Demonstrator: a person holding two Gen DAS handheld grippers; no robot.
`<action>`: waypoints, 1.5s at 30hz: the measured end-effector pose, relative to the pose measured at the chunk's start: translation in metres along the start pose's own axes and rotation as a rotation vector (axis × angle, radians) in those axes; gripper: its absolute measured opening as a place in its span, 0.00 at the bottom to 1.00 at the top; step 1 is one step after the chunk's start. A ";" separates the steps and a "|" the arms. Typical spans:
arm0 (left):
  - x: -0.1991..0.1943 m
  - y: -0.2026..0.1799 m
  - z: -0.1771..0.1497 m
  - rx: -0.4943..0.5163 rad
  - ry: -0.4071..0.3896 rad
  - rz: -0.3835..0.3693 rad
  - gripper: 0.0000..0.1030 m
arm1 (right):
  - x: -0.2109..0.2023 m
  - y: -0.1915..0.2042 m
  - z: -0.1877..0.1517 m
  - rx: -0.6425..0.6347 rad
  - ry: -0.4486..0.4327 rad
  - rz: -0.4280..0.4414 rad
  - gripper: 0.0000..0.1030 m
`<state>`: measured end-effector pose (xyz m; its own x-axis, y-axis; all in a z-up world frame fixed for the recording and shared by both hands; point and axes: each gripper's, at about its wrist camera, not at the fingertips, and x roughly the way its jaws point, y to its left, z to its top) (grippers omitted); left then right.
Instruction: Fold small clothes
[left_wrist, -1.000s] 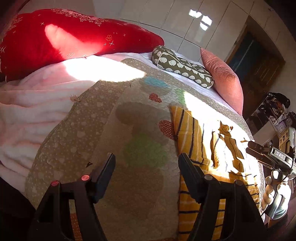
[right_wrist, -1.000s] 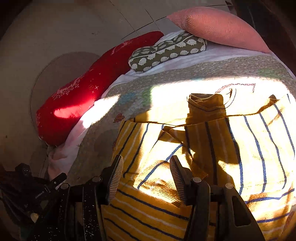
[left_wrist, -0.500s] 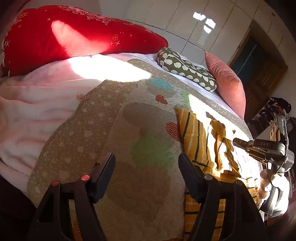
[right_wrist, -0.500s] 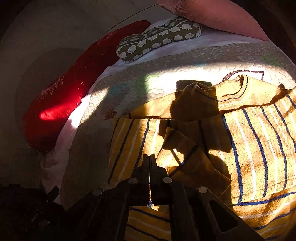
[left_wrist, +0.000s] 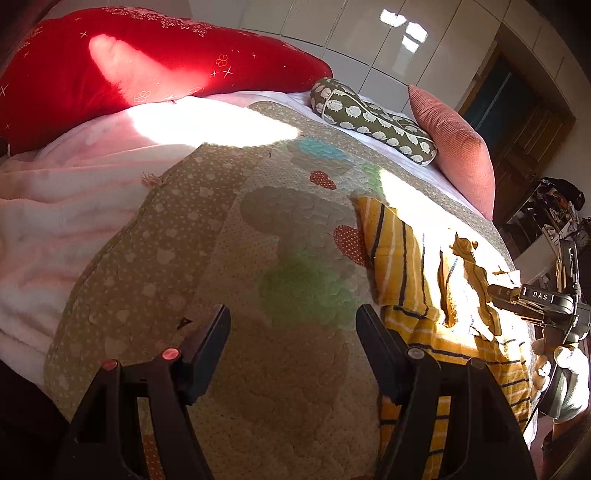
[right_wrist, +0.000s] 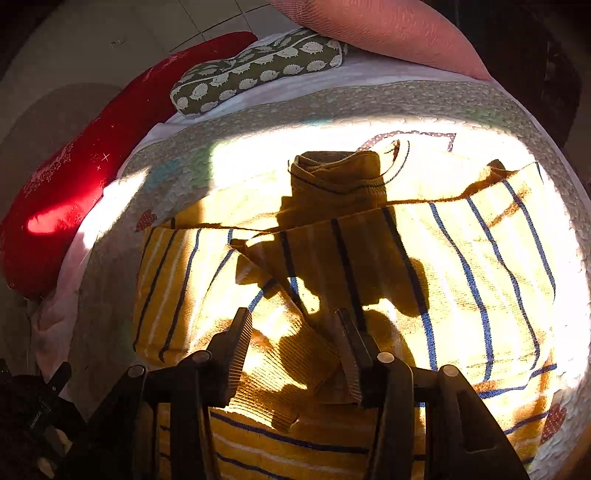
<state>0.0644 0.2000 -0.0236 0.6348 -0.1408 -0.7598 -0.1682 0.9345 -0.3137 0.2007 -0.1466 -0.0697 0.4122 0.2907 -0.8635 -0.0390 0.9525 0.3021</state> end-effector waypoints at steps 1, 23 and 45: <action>0.000 -0.004 -0.001 0.008 0.004 -0.005 0.68 | 0.005 -0.005 -0.004 0.011 0.009 -0.007 0.48; -0.020 0.012 -0.001 -0.001 -0.041 0.055 0.68 | 0.080 0.149 0.018 -0.057 0.153 0.375 0.23; -0.003 -0.071 -0.080 0.179 0.116 0.002 0.68 | -0.098 -0.176 -0.085 0.307 -0.170 -0.136 0.35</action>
<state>0.0143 0.1082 -0.0447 0.5421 -0.1657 -0.8238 -0.0263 0.9765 -0.2137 0.0894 -0.3352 -0.0728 0.5412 0.1195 -0.8324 0.2908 0.9022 0.3186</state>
